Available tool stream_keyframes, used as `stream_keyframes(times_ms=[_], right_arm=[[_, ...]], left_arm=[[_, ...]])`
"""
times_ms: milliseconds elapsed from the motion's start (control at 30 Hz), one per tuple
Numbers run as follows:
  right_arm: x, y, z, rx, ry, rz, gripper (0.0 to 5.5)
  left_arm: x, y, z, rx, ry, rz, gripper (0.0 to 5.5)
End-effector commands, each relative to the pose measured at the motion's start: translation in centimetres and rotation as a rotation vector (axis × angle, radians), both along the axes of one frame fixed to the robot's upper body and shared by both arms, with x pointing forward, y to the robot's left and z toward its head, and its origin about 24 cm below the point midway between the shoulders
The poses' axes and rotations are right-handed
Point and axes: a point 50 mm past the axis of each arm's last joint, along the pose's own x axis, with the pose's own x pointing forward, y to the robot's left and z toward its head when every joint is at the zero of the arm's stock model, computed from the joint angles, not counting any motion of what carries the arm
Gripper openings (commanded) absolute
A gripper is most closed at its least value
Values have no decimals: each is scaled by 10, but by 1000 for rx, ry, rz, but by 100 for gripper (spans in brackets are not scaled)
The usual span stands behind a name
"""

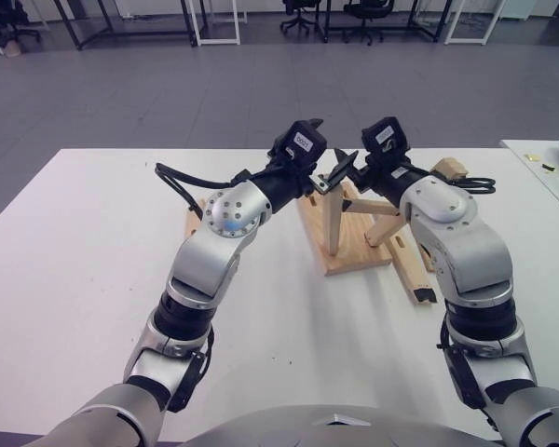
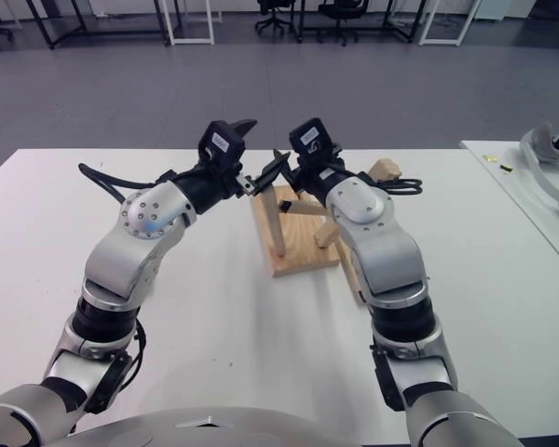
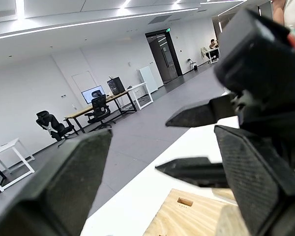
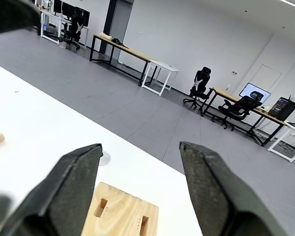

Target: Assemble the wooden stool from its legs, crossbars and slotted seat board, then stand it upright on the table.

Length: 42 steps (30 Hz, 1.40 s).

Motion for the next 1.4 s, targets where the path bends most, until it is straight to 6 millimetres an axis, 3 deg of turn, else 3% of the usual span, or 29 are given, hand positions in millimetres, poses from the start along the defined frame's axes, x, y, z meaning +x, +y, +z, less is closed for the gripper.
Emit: stream_keyframes(times_ms=[33,100,133,200,367,400,467,533,600,767,900,1067,1167,1267,1400], right_arm=[[-3,2,-38,-55,187,21,294],[-11,0,-62,-43,328,61,294],[-14,-1,-63,0,377,100,294],[-12,-3,-46,66,399,199,294],[23,-13,24,70,305,360,294],[31,-14,35,16,275,373,294],[57,-19,46,-256,172,350,294],[71,-22,41,-533,163,420,294],[70,-18,28,-754,228,618,294],[66,2,27,-919,348,971,294],[73,-5,27,-1005,486,1055,294],[74,-10,7,-960,601,1093,294],[81,-3,9,-904,508,1061,294],[94,7,30,-714,272,901,294],[103,-26,71,-396,-62,569,294]], left_arm=[[3,4,-22,26,110,28,381],[3,7,-27,32,127,45,381],[3,9,-30,39,135,52,381],[4,13,-34,44,146,72,381],[6,10,-32,32,137,72,381],[6,9,-32,28,134,69,381],[7,7,-30,19,132,60,381],[8,6,-30,16,131,51,381],[9,4,-29,13,129,40,381],[12,3,-30,6,134,36,381],[14,4,-33,12,135,51,381],[15,-1,-34,2,134,44,381],[14,-2,-34,-5,132,41,381],[10,5,-29,-32,115,66,381],[3,26,-23,-85,89,130,381]])
